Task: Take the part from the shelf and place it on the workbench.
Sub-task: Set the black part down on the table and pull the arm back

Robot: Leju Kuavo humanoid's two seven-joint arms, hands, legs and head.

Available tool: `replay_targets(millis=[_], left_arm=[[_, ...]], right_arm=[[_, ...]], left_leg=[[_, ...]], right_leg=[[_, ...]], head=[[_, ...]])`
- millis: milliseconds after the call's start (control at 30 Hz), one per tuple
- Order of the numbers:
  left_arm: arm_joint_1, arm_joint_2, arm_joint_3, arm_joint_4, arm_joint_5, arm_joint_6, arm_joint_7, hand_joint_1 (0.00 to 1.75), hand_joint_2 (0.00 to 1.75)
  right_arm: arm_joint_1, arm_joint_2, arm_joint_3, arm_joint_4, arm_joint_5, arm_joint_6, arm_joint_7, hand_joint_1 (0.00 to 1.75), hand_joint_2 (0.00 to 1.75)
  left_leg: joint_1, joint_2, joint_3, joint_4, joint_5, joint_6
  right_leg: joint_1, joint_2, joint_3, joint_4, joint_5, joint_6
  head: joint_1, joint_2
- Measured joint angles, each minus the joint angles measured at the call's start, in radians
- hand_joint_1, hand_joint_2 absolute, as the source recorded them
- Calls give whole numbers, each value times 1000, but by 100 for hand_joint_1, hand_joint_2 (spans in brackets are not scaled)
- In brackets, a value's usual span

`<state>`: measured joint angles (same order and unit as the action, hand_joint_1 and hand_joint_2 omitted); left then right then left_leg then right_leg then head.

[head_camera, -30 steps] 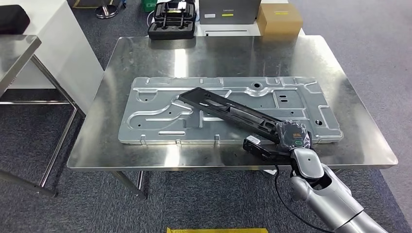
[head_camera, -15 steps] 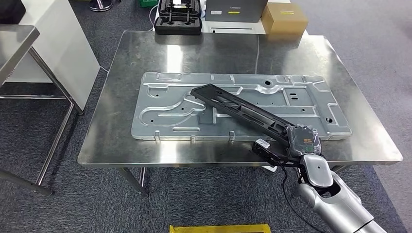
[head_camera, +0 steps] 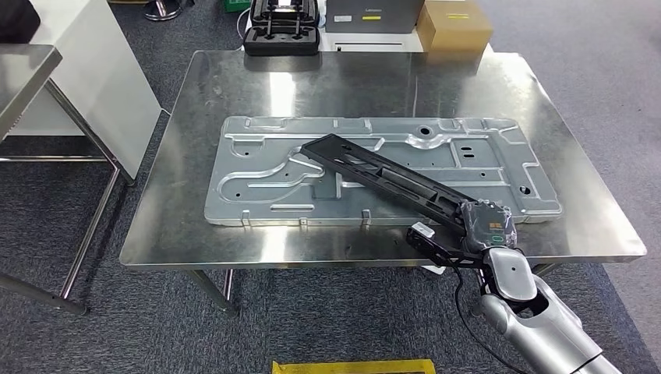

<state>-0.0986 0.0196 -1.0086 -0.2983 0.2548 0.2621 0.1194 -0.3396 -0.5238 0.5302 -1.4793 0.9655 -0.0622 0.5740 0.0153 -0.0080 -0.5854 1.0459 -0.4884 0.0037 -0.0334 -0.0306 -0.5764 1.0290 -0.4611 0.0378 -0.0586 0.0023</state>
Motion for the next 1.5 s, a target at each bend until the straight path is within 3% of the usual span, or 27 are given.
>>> replay_targets(millis=[1500], left_arm=[[-1,0,-1,0,0,0,0,0,175]], right_arm=[[0,0,0,-6,0,0,-3,175,175]], left_leg=[[3,0,6,-10,3,-1]], right_leg=[[2,0,0,1,-1,0]], head=[[0,0]])
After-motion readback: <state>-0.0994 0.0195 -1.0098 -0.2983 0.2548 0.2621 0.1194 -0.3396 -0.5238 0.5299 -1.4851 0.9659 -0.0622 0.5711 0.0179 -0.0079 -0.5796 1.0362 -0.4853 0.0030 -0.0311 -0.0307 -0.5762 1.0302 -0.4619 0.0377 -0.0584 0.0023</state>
